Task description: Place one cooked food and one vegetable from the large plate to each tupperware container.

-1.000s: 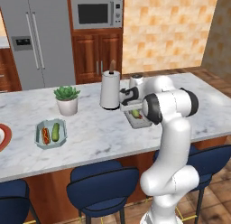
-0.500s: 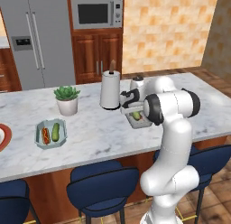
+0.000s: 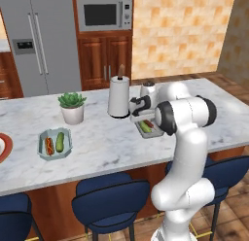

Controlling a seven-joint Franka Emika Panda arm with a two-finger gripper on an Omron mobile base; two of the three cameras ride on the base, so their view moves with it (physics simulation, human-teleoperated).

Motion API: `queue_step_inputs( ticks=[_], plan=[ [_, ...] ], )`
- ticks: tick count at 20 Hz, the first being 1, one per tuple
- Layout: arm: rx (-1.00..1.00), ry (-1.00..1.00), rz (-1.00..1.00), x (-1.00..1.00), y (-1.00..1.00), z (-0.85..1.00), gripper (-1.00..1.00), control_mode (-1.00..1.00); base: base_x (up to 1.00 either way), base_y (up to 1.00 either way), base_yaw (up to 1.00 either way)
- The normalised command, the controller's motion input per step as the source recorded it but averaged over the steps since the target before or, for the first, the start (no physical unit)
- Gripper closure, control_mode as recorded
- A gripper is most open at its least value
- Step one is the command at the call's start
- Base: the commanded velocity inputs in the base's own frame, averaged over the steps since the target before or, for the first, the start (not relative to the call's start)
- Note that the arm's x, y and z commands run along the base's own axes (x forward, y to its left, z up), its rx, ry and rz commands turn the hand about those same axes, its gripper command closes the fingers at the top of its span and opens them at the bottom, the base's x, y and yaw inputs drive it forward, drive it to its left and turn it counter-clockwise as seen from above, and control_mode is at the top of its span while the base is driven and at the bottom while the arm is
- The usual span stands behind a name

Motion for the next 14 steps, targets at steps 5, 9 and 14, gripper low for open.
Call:
queue_step_inputs(
  ticks=[5,9,14],
  plan=[
    [0.00,0.00,-0.04,-0.19,0.00,0.51,-1.00,-1.00,0.00,0.00,0.00],
    [0.04,-0.12,-0.06,-0.64,0.00,0.84,-1.00,-1.00,0.00,0.00,0.00],
    [0.09,-0.32,-0.01,-1.00,0.08,0.77,-1.00,-1.00,0.00,0.00,0.00]
  ],
)
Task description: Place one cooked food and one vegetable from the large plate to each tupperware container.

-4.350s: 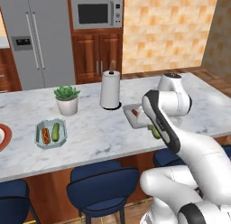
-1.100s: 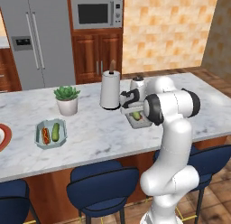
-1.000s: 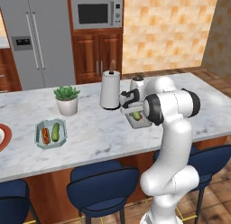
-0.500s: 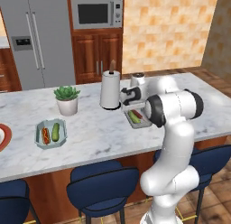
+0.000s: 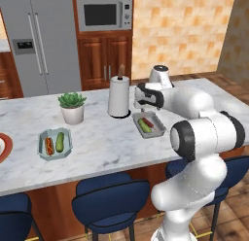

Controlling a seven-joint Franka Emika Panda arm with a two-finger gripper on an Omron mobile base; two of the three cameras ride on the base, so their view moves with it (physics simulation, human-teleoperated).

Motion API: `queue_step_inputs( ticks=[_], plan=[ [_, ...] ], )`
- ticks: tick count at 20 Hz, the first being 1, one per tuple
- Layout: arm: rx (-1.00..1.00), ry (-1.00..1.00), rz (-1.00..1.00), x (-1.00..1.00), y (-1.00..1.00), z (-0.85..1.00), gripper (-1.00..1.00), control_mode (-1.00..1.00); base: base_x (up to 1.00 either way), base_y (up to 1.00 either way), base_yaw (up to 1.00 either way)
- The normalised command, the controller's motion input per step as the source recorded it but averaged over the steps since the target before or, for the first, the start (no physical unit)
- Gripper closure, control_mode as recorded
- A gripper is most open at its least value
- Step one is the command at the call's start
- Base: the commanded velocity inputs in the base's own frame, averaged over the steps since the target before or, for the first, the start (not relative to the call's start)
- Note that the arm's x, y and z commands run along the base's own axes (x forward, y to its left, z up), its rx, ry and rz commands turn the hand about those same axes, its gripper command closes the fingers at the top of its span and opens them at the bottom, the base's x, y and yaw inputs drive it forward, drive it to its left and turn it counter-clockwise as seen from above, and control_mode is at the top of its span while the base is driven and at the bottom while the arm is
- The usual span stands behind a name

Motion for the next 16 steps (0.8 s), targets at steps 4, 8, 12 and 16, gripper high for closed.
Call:
queue_step_inputs(
  ticks=[4,8,12,16],
  plan=[
    [0.01,-0.40,0.00,-1.00,0.40,0.68,-1.00,-1.00,0.00,0.00,0.00],
    [-0.06,-0.32,0.00,-1.00,0.74,0.56,-1.00,-1.00,0.00,0.00,0.00],
    [-0.28,-0.01,0.00,-1.00,1.00,0.15,-1.00,-1.00,0.00,0.00,0.00],
    [-0.08,0.03,-0.01,-0.76,0.62,0.00,-1.00,-1.00,0.00,0.00,0.00]
  ],
)
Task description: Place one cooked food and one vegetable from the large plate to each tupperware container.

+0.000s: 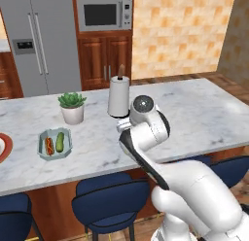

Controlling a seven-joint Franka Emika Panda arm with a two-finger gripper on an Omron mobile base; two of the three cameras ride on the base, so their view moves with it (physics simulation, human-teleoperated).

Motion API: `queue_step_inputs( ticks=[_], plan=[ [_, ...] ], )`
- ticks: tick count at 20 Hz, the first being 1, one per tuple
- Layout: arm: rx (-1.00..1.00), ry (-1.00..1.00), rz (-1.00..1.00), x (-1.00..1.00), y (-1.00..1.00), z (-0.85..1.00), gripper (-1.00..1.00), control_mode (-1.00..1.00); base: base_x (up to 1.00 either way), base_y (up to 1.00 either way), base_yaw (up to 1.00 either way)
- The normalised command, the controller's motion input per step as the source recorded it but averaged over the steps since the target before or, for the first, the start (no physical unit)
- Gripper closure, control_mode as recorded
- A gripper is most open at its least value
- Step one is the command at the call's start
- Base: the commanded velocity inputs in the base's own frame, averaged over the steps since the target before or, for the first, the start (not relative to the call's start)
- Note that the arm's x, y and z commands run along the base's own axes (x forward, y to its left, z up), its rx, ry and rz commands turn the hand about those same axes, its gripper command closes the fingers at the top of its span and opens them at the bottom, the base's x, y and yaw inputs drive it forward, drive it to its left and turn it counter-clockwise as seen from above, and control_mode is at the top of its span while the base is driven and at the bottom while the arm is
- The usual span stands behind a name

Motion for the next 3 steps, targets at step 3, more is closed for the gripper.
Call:
queue_step_inputs(
  ticks=[3],
  plan=[
    [-0.02,0.26,0.00,-0.07,0.00,-0.09,-1.00,-1.00,0.00,0.00,0.00]
  ],
)
